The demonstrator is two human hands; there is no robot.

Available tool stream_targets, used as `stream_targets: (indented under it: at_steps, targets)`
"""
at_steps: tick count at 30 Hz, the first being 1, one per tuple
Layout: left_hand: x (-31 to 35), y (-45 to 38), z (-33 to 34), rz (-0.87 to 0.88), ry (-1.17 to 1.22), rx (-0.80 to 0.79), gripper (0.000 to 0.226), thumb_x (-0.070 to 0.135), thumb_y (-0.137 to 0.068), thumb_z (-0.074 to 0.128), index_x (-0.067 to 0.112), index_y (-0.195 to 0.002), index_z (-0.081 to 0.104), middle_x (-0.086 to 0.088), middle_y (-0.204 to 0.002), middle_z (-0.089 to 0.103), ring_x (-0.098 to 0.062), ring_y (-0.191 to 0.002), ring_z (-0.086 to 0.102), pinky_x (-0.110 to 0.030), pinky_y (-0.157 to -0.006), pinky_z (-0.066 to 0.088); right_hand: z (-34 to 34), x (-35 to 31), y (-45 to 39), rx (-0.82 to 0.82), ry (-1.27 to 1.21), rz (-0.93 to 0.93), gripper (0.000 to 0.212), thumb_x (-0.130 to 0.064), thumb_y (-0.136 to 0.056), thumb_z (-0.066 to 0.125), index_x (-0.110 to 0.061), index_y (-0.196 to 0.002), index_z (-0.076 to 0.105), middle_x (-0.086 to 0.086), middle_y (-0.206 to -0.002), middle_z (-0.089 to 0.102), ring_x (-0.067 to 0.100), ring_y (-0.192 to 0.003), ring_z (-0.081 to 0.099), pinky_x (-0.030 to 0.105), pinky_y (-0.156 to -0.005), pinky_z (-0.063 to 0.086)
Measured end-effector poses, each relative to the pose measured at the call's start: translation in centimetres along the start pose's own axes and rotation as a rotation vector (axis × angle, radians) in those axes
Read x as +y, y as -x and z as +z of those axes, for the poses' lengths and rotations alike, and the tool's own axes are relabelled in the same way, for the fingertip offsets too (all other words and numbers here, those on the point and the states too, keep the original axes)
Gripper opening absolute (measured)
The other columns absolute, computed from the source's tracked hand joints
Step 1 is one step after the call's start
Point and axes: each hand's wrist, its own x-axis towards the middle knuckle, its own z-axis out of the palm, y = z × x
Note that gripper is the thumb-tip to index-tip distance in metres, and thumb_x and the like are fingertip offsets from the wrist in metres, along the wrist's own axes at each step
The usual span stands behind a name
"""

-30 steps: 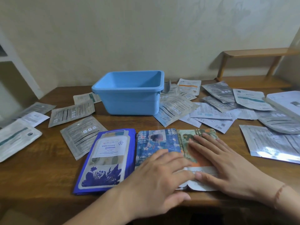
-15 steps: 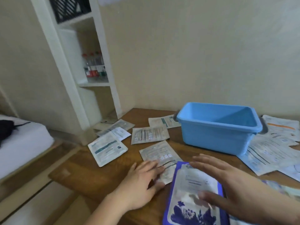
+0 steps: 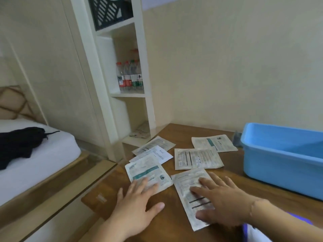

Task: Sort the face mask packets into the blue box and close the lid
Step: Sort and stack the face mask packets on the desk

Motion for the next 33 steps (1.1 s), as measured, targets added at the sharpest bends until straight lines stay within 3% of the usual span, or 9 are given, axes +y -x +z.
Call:
stream_targets:
  at_steps: [3, 6, 10, 15, 22, 27, 29, 31, 33]
  targets:
    - [-0.6, 1.6, 0.3, 0.043, -0.062, -0.081, 0.077, 0.084, -0.081, 0.016, 0.052, -0.150, 0.001, 0.019, -0.161, -0.018, -0.020, -0.151, -0.013, -0.061, -0.116, -0.006, -0.7, -0.4, -1.5, 0.022, 0.007, 0.027, 0.075, -0.074, -0.085, 0.040, -0.049, -0.149, 0.010, -0.009, -0.163, 0.001, 0.026, -0.149, -0.013, 0.058, -0.118, -0.005]
    - [-1.7, 3.1, 0.9, 0.078, -0.092, -0.214, 0.112, 0.099, -0.042, 0.007, 0.057, -0.146, 0.000, 0.020, -0.160, -0.020, -0.018, -0.150, -0.014, -0.062, -0.116, -0.006, -1.4, -1.3, -2.8, 0.095, 0.058, 0.010, 0.073, -0.074, -0.085, 0.040, -0.045, -0.148, 0.020, -0.008, -0.162, 0.007, 0.026, -0.150, -0.006, 0.056, -0.120, 0.003]
    - [-1.9, 4.4, 1.3, 0.072, -0.048, -0.233, 0.083, 0.082, -0.077, 0.041, 0.056, -0.147, 0.004, 0.020, -0.160, -0.020, -0.016, -0.149, -0.018, -0.059, -0.117, -0.010, -2.4, -2.5, -6.5, 0.230, 0.021, 0.083, 0.078, -0.075, -0.086, 0.035, -0.040, -0.151, 0.012, -0.005, -0.164, 0.000, 0.029, -0.150, -0.005, 0.059, -0.119, 0.005]
    - [-1.3, 3.8, 1.7, 0.062, -0.020, -0.141, 0.131, 0.100, -0.026, -0.006, 0.053, -0.148, -0.011, 0.024, -0.154, -0.030, -0.015, -0.149, -0.019, -0.056, -0.119, -0.003, -0.9, 0.2, -10.6, 0.197, -0.117, 0.346, 0.092, -0.085, -0.080, 0.023, -0.036, -0.153, -0.003, 0.000, -0.163, -0.012, 0.034, -0.148, -0.013, 0.065, -0.114, -0.004]
    - [1.0, 1.5, 1.2, 0.150, -0.091, -0.217, 0.128, 0.098, -0.028, -0.015, 0.049, -0.146, -0.023, 0.022, -0.143, -0.039, -0.015, -0.145, -0.027, -0.058, -0.117, -0.005, -0.6, 2.9, -5.8, 0.243, -0.166, 0.136, 0.080, -0.070, -0.091, 0.029, -0.032, -0.154, -0.002, -0.004, -0.163, -0.010, 0.022, -0.148, -0.015, 0.050, -0.120, -0.002]
    - [3.3, -0.3, 0.5, 0.172, -0.023, -0.037, 0.108, 0.089, -0.043, -0.018, 0.051, -0.143, -0.026, 0.021, -0.141, -0.039, -0.009, -0.136, -0.032, -0.056, -0.117, -0.008, 0.2, 5.9, 7.0, 0.436, -0.058, -0.091, 0.067, -0.079, -0.081, 0.035, -0.051, -0.142, 0.033, -0.036, -0.148, 0.029, -0.012, -0.136, 0.026, 0.020, -0.112, 0.031]
    - [5.7, -0.6, 0.0, 0.250, -0.016, 0.014, 0.101, 0.089, -0.037, -0.026, 0.060, -0.134, -0.028, 0.019, -0.141, -0.041, -0.011, -0.134, -0.035, -0.054, -0.117, -0.009, 1.5, 8.3, 12.4, 0.549, -0.050, 0.012, 0.055, -0.084, -0.079, 0.034, -0.064, -0.130, 0.039, -0.050, -0.132, 0.036, -0.021, -0.116, 0.044, 0.008, -0.091, 0.045]
    - [8.1, -0.9, -0.3, 0.328, -0.005, -0.005, 0.096, 0.088, -0.040, -0.022, 0.067, -0.133, -0.018, 0.022, -0.144, -0.038, -0.008, -0.133, -0.035, -0.052, -0.116, -0.013, 3.8, 12.1, 16.6, 0.730, -0.104, 0.159, 0.046, -0.085, -0.077, 0.037, -0.070, -0.119, 0.046, -0.054, -0.114, 0.046, -0.019, -0.089, 0.060, 0.010, -0.067, 0.053]
    - [9.9, -1.1, -0.1, 0.360, -0.012, -0.046, 0.097, 0.086, -0.045, -0.013, 0.066, -0.140, -0.007, 0.026, -0.147, -0.031, -0.003, -0.132, -0.031, -0.051, -0.115, -0.016, 7.3, 17.0, 20.4, 0.756, -0.268, 0.303, 0.050, -0.088, -0.072, 0.042, -0.064, -0.113, 0.055, -0.044, -0.106, 0.059, -0.011, -0.083, 0.066, 0.014, -0.068, 0.054]
